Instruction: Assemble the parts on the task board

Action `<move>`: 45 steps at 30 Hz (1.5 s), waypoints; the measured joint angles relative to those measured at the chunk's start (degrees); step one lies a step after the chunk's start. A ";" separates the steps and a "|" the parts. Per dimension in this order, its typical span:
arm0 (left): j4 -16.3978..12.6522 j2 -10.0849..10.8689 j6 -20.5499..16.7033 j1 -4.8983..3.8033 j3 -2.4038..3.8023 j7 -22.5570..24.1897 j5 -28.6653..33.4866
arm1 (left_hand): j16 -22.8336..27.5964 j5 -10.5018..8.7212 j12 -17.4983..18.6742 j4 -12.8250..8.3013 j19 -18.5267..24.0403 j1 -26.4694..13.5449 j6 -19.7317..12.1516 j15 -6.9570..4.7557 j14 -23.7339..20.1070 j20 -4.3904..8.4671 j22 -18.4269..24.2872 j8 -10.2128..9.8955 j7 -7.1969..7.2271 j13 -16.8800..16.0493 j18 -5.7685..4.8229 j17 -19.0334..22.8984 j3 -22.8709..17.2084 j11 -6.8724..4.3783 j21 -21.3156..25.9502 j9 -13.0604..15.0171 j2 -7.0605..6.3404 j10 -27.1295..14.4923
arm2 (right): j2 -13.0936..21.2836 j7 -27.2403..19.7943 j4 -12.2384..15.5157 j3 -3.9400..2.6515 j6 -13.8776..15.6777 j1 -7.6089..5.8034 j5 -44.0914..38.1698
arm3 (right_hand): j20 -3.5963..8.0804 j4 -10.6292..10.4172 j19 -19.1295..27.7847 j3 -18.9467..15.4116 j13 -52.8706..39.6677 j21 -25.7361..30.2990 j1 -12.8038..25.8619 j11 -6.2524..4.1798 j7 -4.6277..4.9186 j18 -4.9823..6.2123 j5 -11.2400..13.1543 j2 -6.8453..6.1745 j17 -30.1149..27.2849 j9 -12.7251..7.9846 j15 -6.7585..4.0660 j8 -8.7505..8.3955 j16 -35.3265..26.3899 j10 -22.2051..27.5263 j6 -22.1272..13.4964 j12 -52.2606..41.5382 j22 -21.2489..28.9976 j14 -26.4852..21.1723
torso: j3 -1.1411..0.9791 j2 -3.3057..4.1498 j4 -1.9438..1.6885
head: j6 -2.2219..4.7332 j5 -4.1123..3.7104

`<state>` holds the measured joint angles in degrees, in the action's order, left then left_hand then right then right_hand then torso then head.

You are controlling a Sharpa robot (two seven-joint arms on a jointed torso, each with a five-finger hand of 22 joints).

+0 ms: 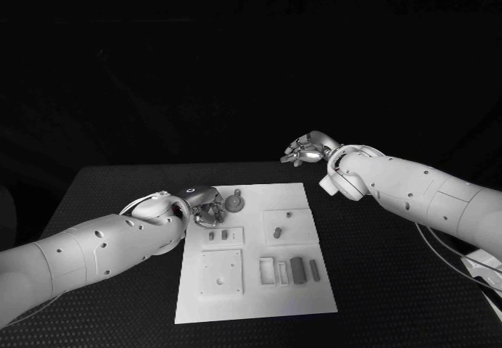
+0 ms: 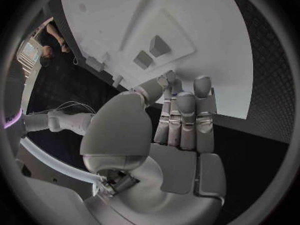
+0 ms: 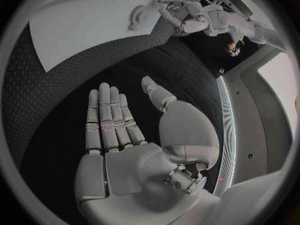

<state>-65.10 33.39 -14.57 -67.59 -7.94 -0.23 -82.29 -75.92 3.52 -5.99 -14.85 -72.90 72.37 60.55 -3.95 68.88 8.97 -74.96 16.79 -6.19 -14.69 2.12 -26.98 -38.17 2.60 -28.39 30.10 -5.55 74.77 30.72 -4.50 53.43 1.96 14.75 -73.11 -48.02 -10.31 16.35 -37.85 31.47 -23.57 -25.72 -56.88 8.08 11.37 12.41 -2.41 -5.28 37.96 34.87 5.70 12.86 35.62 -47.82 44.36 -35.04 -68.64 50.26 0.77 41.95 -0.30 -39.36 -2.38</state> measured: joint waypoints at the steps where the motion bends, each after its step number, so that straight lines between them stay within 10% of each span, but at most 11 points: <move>1: 0.18 -0.13 0.03 0.01 -0.01 0.00 -0.09 | 0.00 -0.03 0.00 0.06 0.00 0.00 0.00 0.00 0.00 0.00 0.00 0.00 0.00 -0.03 0.00 0.00 -0.06 0.07 0.00 -0.01 0.01 0.07 | -0.03 0.00 0.00 0.00 0.00 0.00 0.00 | 0.00 0.00 0.00 0.00 0.02 0.00 0.00 0.00 0.00 0.00 0.00 0.00 0.00 0.00 0.00 0.00 0.00 0.00 0.00 0.00 0.00 0.00 | 0.00 0.01 0.00 | 0.01 -0.01; 25: 0.79 -0.37 0.65 0.06 -0.21 0.07 -0.75 | 0.11 0.19 0.31 0.14 0.17 -0.14 -0.29 0.00 0.00 0.14 0.00 0.11 -0.09 0.06 0.04 0.21 -0.17 0.02 0.33 -0.17 0.29 0.16 | 0.04 0.00 0.04 0.00 -0.01 0.00 0.00 | 0.00 0.00 0.00 0.00 0.23 0.00 0.00 0.00 0.00 0.01 0.00 0.00 0.00 0.00 0.00 0.00 -0.23 0.00 0.00 0.00 -0.04 0.00 | -0.01 -0.02 -0.03 | -0.18 -0.06; 32: 1.37 -0.34 0.50 0.08 -0.26 -0.03 0.40 | 1.78 0.41 2.28 -0.11 2.41 -1.01 -7.94 1.54 -1.97 -0.68 0.00 -4.05 -2.44 0.86 -0.01 1.06 -0.52 1.43 2.16 -2.02 -0.62 -3.75 | 0.11 0.00 0.01 0.01 -0.01 0.00 0.00 | 0.00 0.00 0.00 0.00 0.29 0.00 0.00 0.00 0.00 0.01 0.00 0.00 0.00 0.00 0.00 0.00 -0.23 0.00 0.00 0.00 -0.04 0.00 | 0.03 -0.02 -0.03 | -0.14 -0.03; 45: 2.40 -0.05 0.67 -0.02 -0.20 -0.73 2.01 | 1.40 0.41 2.21 0.37 3.33 -1.32 -10.77 2.75 -3.18 -1.61 0.00 -4.82 -3.19 1.47 -0.04 1.06 -0.04 2.52 2.45 -2.54 -1.59 -7.13 | 0.29 0.02 0.02 0.01 -0.01 0.00 0.00 | 0.00 0.00 0.00 0.00 0.34 0.00 0.00 0.00 0.00 0.00 0.00 0.00 0.00 0.00 0.00 0.00 -0.23 0.00 0.00 0.00 -0.09 0.00 | 0.02 -0.02 -0.07 | -0.14 -0.13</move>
<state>-62.70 33.34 -13.90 -67.61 -8.14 -0.95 -80.28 -74.51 3.94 -3.78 -14.48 -69.57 71.05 49.78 -1.21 65.70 7.36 -74.96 11.97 -9.38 -13.22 2.07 -25.92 -38.21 5.12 -25.94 27.57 -7.13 67.64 31.02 -4.48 53.45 1.97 14.74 -73.11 -48.02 -10.31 16.35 -37.85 31.48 -23.23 -25.73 -56.88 8.08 11.37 12.41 -2.40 -5.28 37.96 34.87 5.70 12.86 35.39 -47.82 44.36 -35.04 -68.73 50.26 0.80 41.92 -0.37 -39.50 -2.51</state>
